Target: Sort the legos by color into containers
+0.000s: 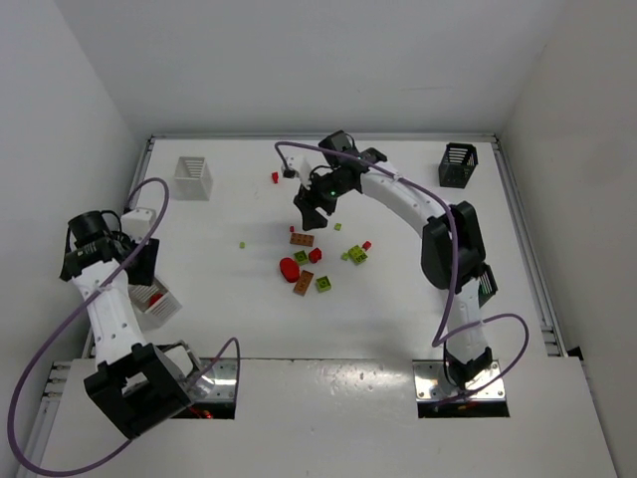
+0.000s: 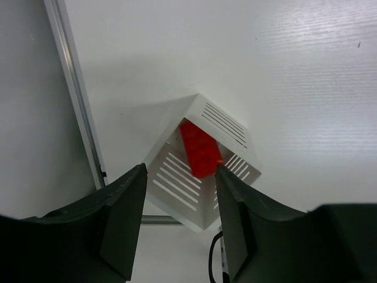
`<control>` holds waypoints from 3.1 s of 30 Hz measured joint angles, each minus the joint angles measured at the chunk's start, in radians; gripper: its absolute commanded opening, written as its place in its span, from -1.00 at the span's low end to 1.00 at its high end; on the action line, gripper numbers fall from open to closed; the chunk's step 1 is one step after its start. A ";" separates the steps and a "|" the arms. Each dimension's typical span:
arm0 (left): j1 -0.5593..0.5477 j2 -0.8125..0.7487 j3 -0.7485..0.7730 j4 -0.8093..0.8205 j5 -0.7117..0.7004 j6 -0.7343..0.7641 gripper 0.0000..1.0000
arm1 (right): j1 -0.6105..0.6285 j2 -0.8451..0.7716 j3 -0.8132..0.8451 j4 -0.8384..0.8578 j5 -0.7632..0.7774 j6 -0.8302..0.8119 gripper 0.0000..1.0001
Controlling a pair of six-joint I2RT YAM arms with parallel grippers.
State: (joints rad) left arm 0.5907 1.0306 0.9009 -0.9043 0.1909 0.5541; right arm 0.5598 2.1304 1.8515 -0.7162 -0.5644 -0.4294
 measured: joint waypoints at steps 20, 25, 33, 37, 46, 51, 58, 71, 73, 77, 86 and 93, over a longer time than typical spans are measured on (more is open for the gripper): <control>0.000 0.099 0.377 -0.085 0.184 -0.246 0.25 | 0.143 0.027 -0.128 -0.044 0.005 -0.116 0.50; 0.000 0.089 0.377 -0.094 0.195 -0.285 0.30 | 0.173 0.098 -0.093 -0.048 0.014 -0.065 0.50; 0.000 0.045 0.370 -0.096 0.194 -0.305 0.30 | 0.218 0.150 -0.052 -0.043 0.032 0.022 0.50; 0.000 0.035 0.349 -0.098 0.192 -0.304 0.32 | 0.237 0.156 -0.049 -0.035 0.035 0.042 0.50; 0.000 0.029 0.320 -0.097 0.188 -0.296 0.32 | 0.267 0.156 -0.099 0.030 0.073 0.072 0.50; 0.000 0.028 0.317 -0.091 0.188 -0.287 0.32 | 0.264 0.071 -0.232 0.105 0.154 0.117 0.50; 0.000 0.027 0.280 -0.073 0.195 -0.277 0.32 | 0.253 -0.047 -0.385 0.159 0.227 0.177 0.46; 0.000 0.025 0.258 -0.066 0.203 -0.267 0.32 | 0.266 0.034 -0.294 0.216 0.227 0.248 0.49; 0.000 0.021 0.256 -0.066 0.202 -0.266 0.32 | 0.270 0.049 -0.288 0.215 0.224 0.251 0.49; 0.000 0.010 0.248 -0.064 0.202 -0.264 0.32 | 0.278 0.061 -0.288 0.215 0.223 0.251 0.41; 0.000 0.023 0.227 -0.079 0.287 -0.226 0.29 | 0.282 0.056 -0.296 0.239 0.221 0.254 -0.69; 0.001 0.042 0.227 -0.137 0.565 -0.140 0.31 | 0.274 -0.008 -0.297 0.283 0.180 0.277 -0.84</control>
State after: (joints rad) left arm 0.5919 1.0725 1.1278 -1.0416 0.7563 0.4137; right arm 0.8337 2.1227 1.5543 -0.4328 -0.3840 -0.1524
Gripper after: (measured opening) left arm 0.654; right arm 0.471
